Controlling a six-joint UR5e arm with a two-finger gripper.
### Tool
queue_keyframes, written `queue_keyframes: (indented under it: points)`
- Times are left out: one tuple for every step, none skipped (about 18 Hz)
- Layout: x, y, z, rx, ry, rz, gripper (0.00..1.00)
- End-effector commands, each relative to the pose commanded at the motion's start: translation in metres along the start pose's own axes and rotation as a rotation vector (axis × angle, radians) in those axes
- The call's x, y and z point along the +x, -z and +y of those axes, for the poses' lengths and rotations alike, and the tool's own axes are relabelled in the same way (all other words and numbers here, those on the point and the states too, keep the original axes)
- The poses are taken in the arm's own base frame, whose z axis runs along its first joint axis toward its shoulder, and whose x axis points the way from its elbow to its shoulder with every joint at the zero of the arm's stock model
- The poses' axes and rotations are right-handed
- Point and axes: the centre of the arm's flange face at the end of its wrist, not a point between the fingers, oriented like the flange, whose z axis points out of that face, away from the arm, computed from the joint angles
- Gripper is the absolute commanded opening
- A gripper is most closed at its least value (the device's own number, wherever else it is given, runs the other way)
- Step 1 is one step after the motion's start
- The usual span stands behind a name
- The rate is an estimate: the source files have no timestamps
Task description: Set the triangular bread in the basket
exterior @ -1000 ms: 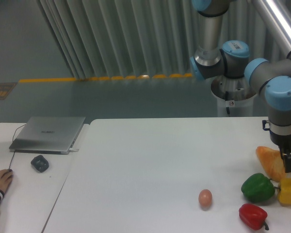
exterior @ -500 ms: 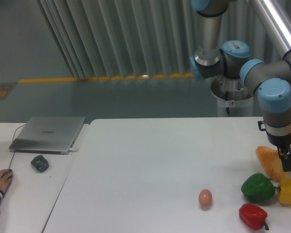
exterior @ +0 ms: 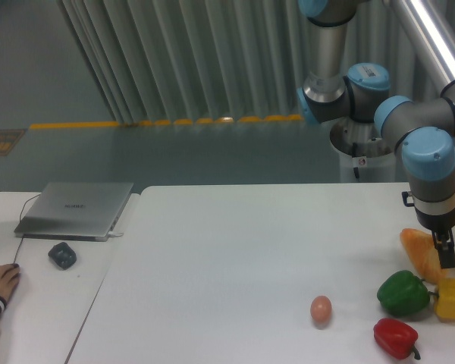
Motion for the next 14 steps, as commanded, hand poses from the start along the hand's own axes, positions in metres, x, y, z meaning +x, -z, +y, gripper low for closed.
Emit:
queue_keyframes:
  points:
    - [-0.0001,0.0002,-0.0008,-0.002,0.0,0.0,1.0]
    - [-0.0001,0.0002,-0.0009,0.0,0.002,0.0,1.0]
    - [-0.0001,0.0002,-0.0011,0.001,0.008,-0.001,1.0]
    - [-0.0001,0.0002,-0.0011,0.001,0.009,-0.001,1.0]
    - [-0.0011,0.0021,-0.0003,-0.001,0.009,-0.008,1.0]
    - [-0.0027,0.0057,0.0006,0.001,0.007,-0.018,1.0]
    - [-0.0029,0.0063,0.0016,0.002,0.009,-0.019,1.0]
    - [-0.0029,0.0063,0.0016,0.002,0.013,-0.019,1.0]
    - [-0.0031,0.0065,0.0006,0.004,0.015,-0.02,1.0]
    - [-0.0031,0.0065,0.0005,0.004,0.016,-0.02,1.0]
    - [-0.0031,0.0065,0.0005,0.004,0.016,-0.02,1.0]
    - [-0.0031,0.0065,0.0005,0.004,0.016,-0.02,1.0]
    - [-0.0031,0.0081,0.0008,0.004,0.017,-0.023,1.0]
    - [-0.0031,0.0081,0.0008,0.004,0.019,-0.023,1.0]
